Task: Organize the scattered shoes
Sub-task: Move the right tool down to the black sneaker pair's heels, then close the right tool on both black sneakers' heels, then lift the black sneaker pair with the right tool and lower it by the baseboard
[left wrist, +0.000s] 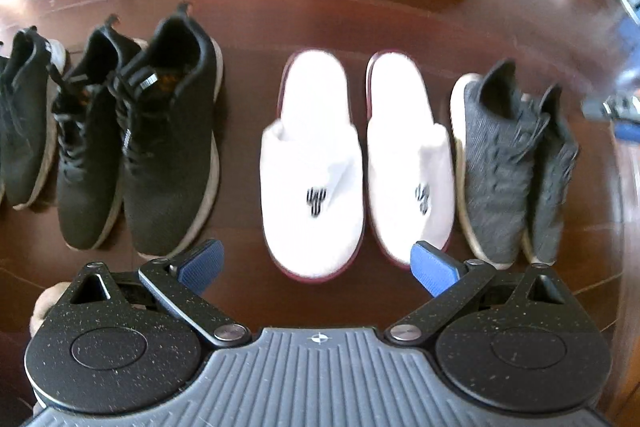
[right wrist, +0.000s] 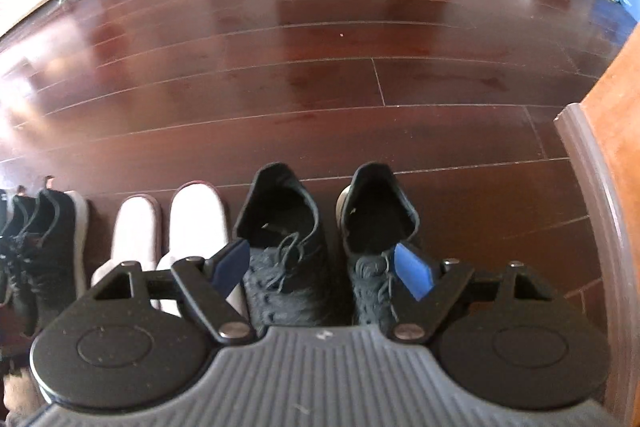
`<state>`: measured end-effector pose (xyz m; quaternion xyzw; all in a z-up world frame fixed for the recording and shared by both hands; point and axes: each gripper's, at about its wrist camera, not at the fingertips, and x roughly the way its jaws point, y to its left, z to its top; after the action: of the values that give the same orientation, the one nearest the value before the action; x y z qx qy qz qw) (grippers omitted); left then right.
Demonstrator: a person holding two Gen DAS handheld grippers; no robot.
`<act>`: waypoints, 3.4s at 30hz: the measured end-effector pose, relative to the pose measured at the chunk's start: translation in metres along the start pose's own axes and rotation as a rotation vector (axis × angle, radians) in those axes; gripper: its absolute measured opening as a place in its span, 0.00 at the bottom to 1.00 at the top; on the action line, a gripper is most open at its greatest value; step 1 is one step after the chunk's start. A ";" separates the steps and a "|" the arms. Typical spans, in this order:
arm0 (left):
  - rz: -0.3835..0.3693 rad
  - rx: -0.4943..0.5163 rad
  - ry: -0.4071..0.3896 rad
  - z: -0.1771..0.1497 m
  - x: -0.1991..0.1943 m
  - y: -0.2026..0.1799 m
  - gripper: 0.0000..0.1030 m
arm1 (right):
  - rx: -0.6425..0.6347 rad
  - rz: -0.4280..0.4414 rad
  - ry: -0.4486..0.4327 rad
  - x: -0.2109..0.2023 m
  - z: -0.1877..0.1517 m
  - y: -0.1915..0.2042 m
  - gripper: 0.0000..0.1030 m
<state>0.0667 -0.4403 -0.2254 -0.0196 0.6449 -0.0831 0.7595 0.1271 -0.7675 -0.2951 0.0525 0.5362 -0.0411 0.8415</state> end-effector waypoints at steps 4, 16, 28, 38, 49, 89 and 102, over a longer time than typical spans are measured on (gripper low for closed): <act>-0.010 0.052 0.027 0.009 0.013 -0.002 0.98 | -0.027 -0.025 0.051 0.063 0.006 0.002 0.75; 0.050 0.087 0.092 0.028 0.030 -0.002 0.98 | -0.058 -0.068 0.228 0.151 0.021 0.008 0.64; 0.069 0.095 0.088 0.051 0.036 -0.008 0.98 | -0.025 -0.040 0.318 0.187 0.002 0.000 0.51; 0.069 0.098 0.097 0.050 0.041 -0.008 0.98 | -0.074 -0.020 0.369 0.200 -0.008 0.003 0.60; 0.070 0.097 0.090 0.050 0.041 -0.010 0.98 | -0.120 -0.001 0.336 0.186 -0.012 -0.008 0.16; 0.100 -0.034 -0.178 0.097 -0.099 -0.216 0.99 | 0.769 0.021 -0.033 0.040 0.072 -0.223 0.10; 0.139 0.192 -0.079 0.150 0.009 -0.257 0.99 | 1.036 -0.023 -0.092 0.097 0.075 -0.263 0.10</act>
<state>0.1898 -0.7068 -0.1734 0.0948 0.6033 -0.0911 0.7866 0.2028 -1.0396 -0.3635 0.4543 0.4086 -0.3127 0.7272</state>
